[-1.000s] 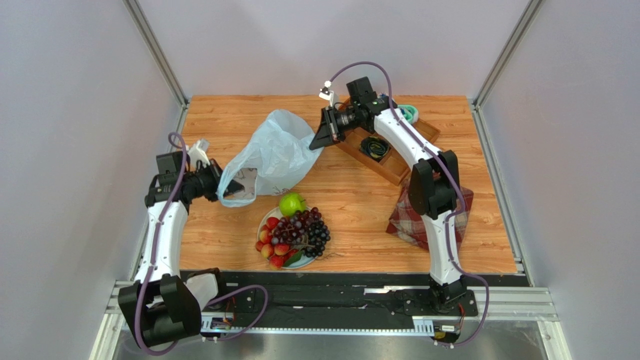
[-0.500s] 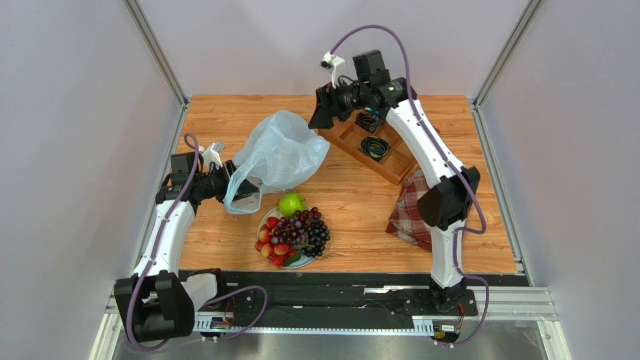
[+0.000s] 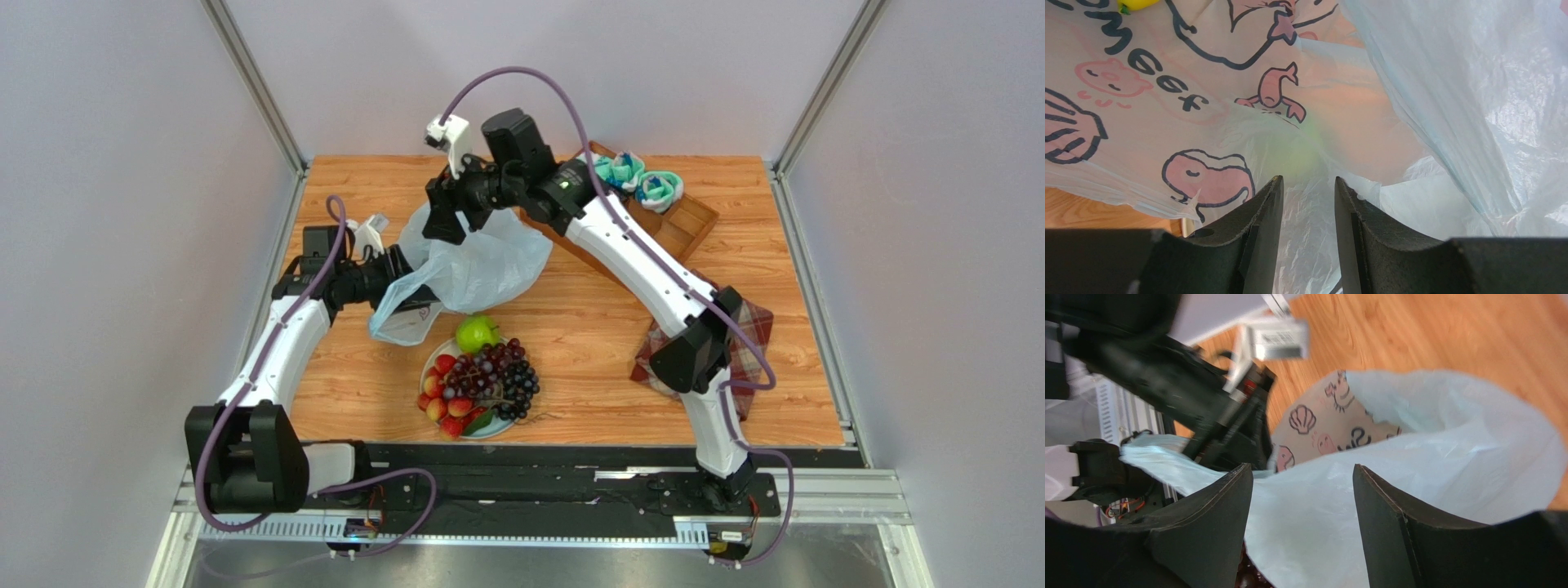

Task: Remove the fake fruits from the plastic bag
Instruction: Adjust the plastic bag at the center of the board, then take out the fake fruit from the plastic bag.

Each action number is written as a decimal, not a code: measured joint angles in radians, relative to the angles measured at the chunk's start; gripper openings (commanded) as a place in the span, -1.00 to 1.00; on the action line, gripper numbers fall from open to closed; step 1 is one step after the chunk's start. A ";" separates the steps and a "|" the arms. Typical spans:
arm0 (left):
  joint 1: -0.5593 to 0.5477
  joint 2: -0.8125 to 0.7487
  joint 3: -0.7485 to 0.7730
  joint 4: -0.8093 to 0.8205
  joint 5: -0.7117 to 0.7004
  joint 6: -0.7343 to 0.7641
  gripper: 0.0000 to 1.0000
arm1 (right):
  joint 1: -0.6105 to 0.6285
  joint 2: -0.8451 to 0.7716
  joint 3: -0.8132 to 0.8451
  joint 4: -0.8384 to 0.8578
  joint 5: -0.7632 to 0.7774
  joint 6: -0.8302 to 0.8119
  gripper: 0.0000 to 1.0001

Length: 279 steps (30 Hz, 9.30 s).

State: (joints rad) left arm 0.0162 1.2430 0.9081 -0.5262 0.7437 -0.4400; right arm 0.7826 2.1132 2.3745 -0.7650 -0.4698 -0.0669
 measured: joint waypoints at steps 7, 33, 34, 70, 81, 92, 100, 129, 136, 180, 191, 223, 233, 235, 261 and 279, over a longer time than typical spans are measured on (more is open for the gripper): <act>0.000 -0.051 0.000 -0.017 -0.065 0.002 0.02 | -0.039 0.025 -0.294 -0.074 0.018 -0.022 -0.06; -0.009 0.225 0.327 -0.015 -0.076 0.072 0.54 | -0.431 -0.774 -1.049 -0.264 0.267 -0.265 0.31; -0.009 0.243 0.353 -0.016 -0.070 0.077 0.55 | -0.426 -0.755 -0.965 -0.261 0.253 -0.266 0.31; -0.341 0.391 0.357 -0.023 0.175 0.008 -1.00 | -0.612 -0.865 -1.448 -0.383 0.340 -0.882 0.07; -0.368 0.496 0.462 -0.040 0.132 0.028 -1.00 | -0.378 -0.755 -0.929 -0.411 0.054 -0.845 0.04; -0.368 0.547 0.621 -0.095 0.096 0.097 -1.00 | -0.281 -0.560 -1.101 -0.266 0.061 -0.852 -0.24; -0.371 0.541 0.584 -0.064 0.120 0.082 -1.00 | -0.172 -0.829 -1.340 -0.485 0.056 -0.864 -0.35; -0.523 0.348 0.477 -0.174 0.127 0.269 -1.00 | -0.211 -1.008 -0.925 -0.551 -0.014 -0.835 -0.05; -0.523 0.327 0.399 -0.225 0.077 0.358 -1.00 | -0.239 -0.903 -1.029 -0.297 -0.112 -0.663 -0.19; -0.521 0.258 0.299 -0.279 0.048 0.473 -1.00 | -0.182 -0.488 -1.219 0.111 -0.142 0.254 0.45; -0.566 0.269 0.299 -0.282 0.066 0.473 -1.00 | -0.184 -0.415 -1.210 0.172 -0.097 0.446 0.24; -0.566 0.331 0.348 -0.262 0.070 0.414 -1.00 | -0.177 -0.494 -1.279 0.127 -0.123 0.482 0.15; -0.566 0.332 0.348 -0.257 0.100 0.401 -1.00 | -0.170 -0.435 -1.273 0.140 -0.088 0.512 0.22; -0.566 0.332 0.348 -0.257 0.112 0.401 -1.00 | -0.170 -0.397 -1.271 0.142 -0.083 0.521 0.18; -0.612 0.338 0.348 -0.239 0.206 0.402 -1.00 | -0.187 -0.288 -1.220 0.150 -0.108 0.555 -0.49; -0.569 0.423 0.605 -0.239 0.090 0.438 -1.00 | -0.392 -0.510 -1.056 -0.300 -0.046 0.189 -0.94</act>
State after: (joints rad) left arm -0.5526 1.6657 1.5135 -0.7654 0.8341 -0.0025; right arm 0.3904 1.6035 1.3182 -1.0653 -0.5156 0.1219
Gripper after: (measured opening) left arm 0.007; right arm 0.251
